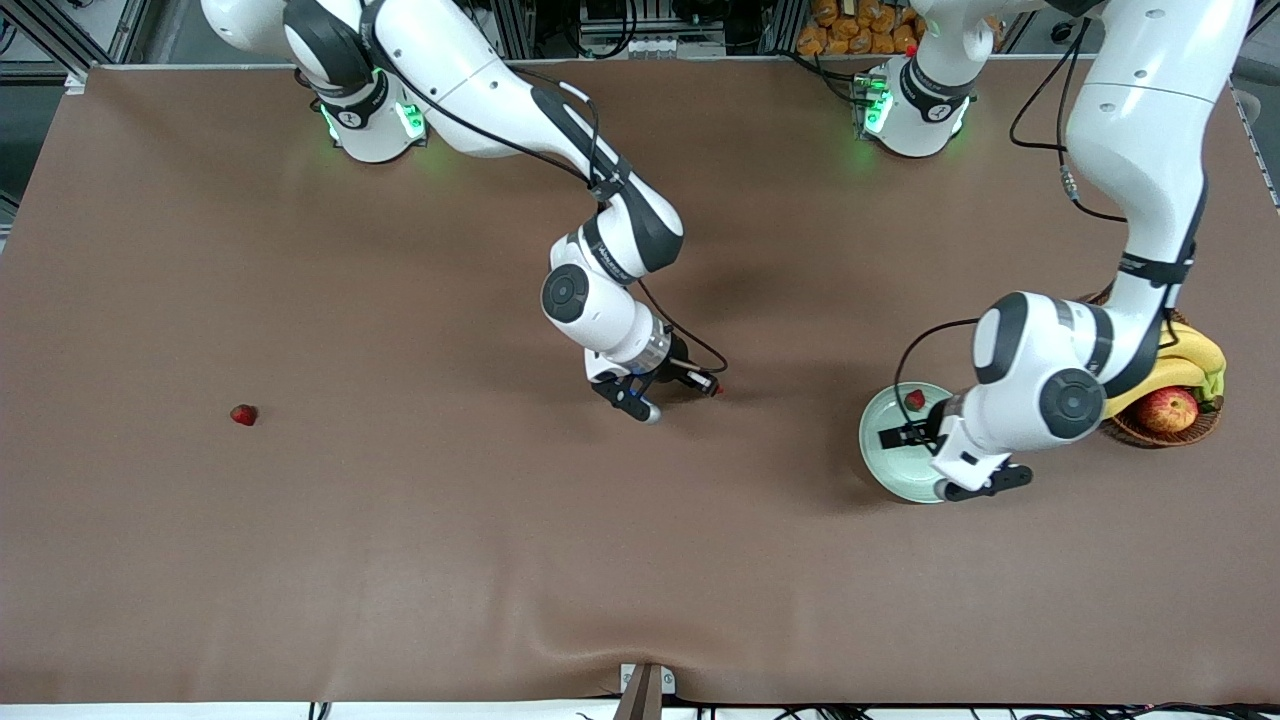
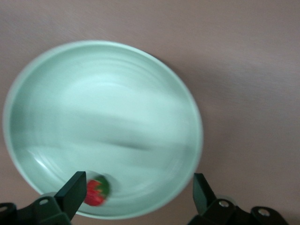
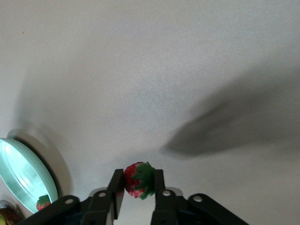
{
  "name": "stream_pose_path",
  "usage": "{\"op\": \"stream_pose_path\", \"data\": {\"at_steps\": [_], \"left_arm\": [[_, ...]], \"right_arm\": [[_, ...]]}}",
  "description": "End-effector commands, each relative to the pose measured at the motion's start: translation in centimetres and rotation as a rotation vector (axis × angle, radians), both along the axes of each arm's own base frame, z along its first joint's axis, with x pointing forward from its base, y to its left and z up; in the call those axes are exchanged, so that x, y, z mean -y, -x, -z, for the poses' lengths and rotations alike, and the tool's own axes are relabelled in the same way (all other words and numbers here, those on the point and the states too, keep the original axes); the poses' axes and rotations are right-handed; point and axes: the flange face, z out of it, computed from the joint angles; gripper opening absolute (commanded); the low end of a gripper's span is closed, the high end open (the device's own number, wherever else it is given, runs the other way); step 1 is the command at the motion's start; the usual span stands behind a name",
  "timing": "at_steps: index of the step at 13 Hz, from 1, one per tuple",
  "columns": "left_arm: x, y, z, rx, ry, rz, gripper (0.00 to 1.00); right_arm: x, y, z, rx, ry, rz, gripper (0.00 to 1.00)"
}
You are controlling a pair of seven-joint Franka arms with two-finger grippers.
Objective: Collect all strawberries into plate
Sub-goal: 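Release the left gripper's strawberry on the plate while the right gripper sets another, then grasp the mid-table strawberry with the left gripper while the right gripper grasps another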
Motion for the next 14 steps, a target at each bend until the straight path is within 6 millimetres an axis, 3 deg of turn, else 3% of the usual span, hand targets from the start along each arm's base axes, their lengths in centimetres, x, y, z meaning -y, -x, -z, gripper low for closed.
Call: {"op": "stream_pose_path", "data": {"at_steps": [1,2,3,5,7,10,13,14], "left_arm": [[4.6,1.1,-0.8,-0.001,-0.030,-0.074,1.00],[6.2,1.6,-0.8,-0.003,-0.036,-0.095,1.00],[7.3,1.9,-0.8,-0.004,-0.041,-0.113,1.00],[9.8,2.8,-0.8,-0.009,-0.048,-0.149,1.00],[13.0,3.4,-1.0,-0.006,-0.055,-0.209,1.00],[17.8,4.3,-0.5,-0.029,-0.039,-0.355,1.00],[21.4,5.4,0.5,-0.039,-0.042,-0.457,1.00],[22.2,5.6,1.0,-0.032,-0.040,-0.501,1.00]], "right_arm": [[0.6,-1.1,-0.3,-0.003,-0.016,0.023,0.91],[2.5,-1.5,0.4,-0.018,0.007,0.038,1.00],[3.7,-1.6,0.4,-0.029,0.018,0.049,1.00],[8.7,-3.2,-0.4,-0.042,0.043,0.051,1.00],[18.1,-6.2,-1.2,-0.093,0.062,0.000,1.00],[33.1,-9.6,-4.1,-0.128,0.098,-0.141,1.00],[44.1,-10.6,-5.9,-0.121,0.367,-0.359,1.00],[46.5,-10.5,-6.2,-0.130,0.438,-0.447,1.00]]}}
